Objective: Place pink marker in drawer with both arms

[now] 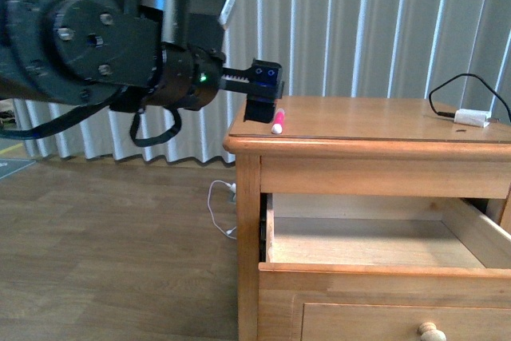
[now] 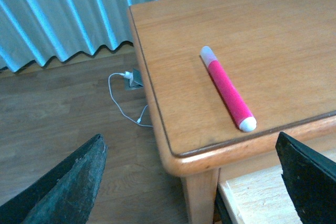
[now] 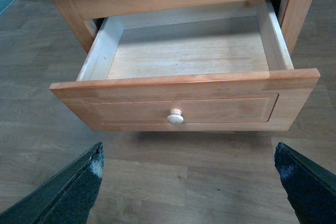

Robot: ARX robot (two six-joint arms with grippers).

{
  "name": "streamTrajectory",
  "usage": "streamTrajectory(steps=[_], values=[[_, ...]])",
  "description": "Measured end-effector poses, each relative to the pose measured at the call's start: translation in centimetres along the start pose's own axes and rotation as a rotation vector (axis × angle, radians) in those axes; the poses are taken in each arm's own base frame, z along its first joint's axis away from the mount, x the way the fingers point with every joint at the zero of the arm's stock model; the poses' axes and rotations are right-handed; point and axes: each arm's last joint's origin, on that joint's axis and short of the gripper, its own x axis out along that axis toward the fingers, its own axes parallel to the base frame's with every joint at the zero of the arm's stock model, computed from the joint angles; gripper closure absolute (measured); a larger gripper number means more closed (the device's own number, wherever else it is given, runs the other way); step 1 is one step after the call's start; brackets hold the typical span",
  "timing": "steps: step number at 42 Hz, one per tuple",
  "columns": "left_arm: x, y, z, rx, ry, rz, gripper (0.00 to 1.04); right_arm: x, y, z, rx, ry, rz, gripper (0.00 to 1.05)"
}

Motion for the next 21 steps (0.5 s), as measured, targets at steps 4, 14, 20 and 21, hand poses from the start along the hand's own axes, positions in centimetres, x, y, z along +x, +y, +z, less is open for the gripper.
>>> streamTrajectory(steps=[4,14,20,21], values=[[2.2,-0.9,0.2,0.004,0.024,-0.003,0.06,0.0,0.0,0.0,0.0,0.0,0.0,0.09],[5.8,-2.3,0.0,0.014,0.064,-0.019,0.06,0.0,0.0,0.0,0.0,0.0,0.0,0.09],[7.5,-3.1,-0.4,0.02,0.082,-0.023,0.06,0.0,0.0,0.0,0.0,0.0,0.0,0.09],[7.8,-3.2,-0.5,0.022,0.09,-0.023,0.06,0.0,0.0,0.0,0.0,0.0,0.0,0.09]])
